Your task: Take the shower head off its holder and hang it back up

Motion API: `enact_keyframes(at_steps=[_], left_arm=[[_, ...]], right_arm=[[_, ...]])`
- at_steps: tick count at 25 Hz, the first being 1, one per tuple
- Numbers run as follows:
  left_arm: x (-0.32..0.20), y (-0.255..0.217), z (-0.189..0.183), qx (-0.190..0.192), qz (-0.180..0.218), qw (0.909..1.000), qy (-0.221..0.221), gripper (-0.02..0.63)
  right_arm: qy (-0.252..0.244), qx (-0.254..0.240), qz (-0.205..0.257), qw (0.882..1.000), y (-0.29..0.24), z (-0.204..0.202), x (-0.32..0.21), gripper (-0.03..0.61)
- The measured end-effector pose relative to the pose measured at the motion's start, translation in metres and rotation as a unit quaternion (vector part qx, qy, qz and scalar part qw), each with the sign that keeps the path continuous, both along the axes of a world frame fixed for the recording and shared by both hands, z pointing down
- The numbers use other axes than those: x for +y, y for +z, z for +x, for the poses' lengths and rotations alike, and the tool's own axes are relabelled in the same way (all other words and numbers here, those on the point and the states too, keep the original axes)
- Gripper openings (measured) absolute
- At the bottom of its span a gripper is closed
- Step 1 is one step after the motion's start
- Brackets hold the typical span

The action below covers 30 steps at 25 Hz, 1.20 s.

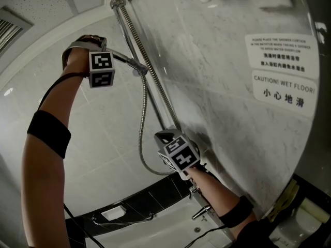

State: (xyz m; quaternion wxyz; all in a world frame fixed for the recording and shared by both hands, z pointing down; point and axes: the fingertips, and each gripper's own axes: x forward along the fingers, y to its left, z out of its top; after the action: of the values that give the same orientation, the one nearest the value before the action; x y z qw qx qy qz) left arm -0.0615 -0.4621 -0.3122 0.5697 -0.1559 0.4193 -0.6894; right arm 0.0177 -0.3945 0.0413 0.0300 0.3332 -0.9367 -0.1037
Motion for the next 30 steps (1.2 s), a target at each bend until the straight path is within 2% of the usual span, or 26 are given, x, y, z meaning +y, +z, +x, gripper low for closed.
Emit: enact_keyframes(at_steps=[5, 7, 10, 17, 22, 27, 28, 30], left_arm=[[0.004, 0.001, 0.003, 0.000, 0.021, 0.9996, 0.020, 0.091], [0.005, 0.001, 0.008, -0.006, 0.031, 0.9988, 0.037, 0.128], [0.005, 0.010, 0.017, -0.013, 0.024, 0.9983, 0.052, 0.209], [0.018, 0.023, 0.021, 0.005, 0.011, 0.9978, 0.065, 0.238], [0.049, 0.030, 0.034, 0.030, 0.017, 0.9945, 0.099, 0.238], [0.078, 0.042, 0.026, 0.058, 0.027, 0.9890, 0.134, 0.235], [0.086, 0.047, 0.022, 0.066, 0.031, 0.9870, 0.143, 0.208], [0.101, 0.060, 0.008, 0.084, 0.038, 0.9826, 0.161, 0.111]], right_arm=[[-0.007, -0.002, -0.001, 1.000, 0.000, -0.005, 0.005, 0.023], [-0.008, -0.001, -0.001, 1.000, 0.001, -0.006, 0.007, 0.023], [-0.007, -0.001, -0.003, 1.000, 0.003, -0.005, 0.006, 0.023], [-0.003, 0.002, -0.009, 1.000, 0.010, -0.006, 0.010, 0.023], [0.004, -0.004, -0.019, 1.000, 0.019, -0.003, 0.012, 0.023], [0.009, -0.003, -0.032, 0.999, 0.035, -0.005, 0.017, 0.023], [0.009, -0.002, -0.036, 0.999, 0.039, -0.006, 0.019, 0.023], [0.009, 0.000, -0.044, 0.999, 0.049, -0.009, 0.023, 0.023]])
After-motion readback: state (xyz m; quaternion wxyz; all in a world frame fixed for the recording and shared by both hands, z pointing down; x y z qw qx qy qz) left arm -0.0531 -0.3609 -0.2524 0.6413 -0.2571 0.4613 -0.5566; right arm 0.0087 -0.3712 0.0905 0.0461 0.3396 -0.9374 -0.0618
